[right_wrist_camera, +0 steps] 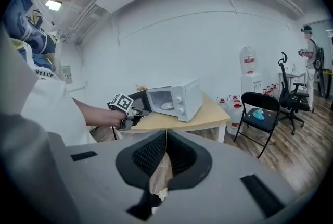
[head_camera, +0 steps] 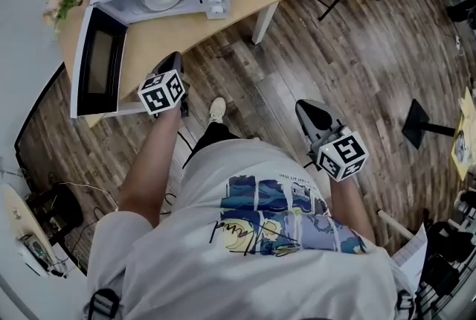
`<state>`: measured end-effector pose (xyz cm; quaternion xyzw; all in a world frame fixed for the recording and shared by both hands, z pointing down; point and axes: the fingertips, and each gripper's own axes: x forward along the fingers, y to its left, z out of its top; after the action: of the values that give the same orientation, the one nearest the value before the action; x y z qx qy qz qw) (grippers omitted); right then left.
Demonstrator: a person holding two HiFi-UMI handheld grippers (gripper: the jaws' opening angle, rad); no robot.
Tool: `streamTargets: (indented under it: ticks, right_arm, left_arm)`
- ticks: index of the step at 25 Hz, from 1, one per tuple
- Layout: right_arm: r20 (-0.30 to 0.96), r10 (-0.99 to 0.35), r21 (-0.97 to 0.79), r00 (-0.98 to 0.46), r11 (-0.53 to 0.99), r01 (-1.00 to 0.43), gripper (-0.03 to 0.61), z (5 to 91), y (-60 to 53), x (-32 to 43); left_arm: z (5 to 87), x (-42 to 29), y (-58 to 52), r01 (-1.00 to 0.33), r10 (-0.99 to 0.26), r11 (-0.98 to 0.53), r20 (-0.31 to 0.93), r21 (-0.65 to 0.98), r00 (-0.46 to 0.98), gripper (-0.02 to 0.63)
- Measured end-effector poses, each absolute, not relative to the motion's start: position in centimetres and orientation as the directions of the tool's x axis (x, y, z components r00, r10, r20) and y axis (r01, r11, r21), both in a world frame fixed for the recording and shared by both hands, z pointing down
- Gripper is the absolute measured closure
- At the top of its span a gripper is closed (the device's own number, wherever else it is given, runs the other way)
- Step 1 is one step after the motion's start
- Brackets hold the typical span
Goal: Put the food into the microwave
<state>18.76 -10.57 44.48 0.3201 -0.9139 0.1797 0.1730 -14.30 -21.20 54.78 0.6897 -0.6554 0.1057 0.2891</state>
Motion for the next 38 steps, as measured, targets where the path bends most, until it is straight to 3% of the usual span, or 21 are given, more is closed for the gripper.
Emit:
streamTargets:
  ticks: [10, 20, 28, 38]
  right_arm:
    - [0.387, -0.454, -0.236, -0.803, 0.793, -0.562, 0.571, 44.2, -6.6, 20.1]
    - [0.404, -0.332, -0.261, -0.853, 0.851, -0.455, 0.571, 46.4, -2.6, 19.9]
    - [0.385, -0.287, -0.224, -0.877, 0.893, -0.391, 0.571, 44.7, -0.8, 15.3]
    - [0.379, -0.249, -0.190, -0.891, 0.922, -0.338, 0.571, 42.9, 3.1, 5.9]
  left_arm:
    - [51.1, -4.7, -13.2, -0.936, -0.825, -0.154, 0.480, 0.317, 0.298, 0.606]
    - [47.3, 0.0, -5.2, -0.921, -0.820, -0.250, 0.440, 0.298, 0.365, 0.606]
    - [45.2, -0.2, -0.9, -0.885, -0.801, -0.344, 0.394, 0.314, 0.451, 0.606]
    - [42.9, -6.9, 5.0, -0.867, -0.821, -0.339, 0.335, 0.365, 0.462, 0.606]
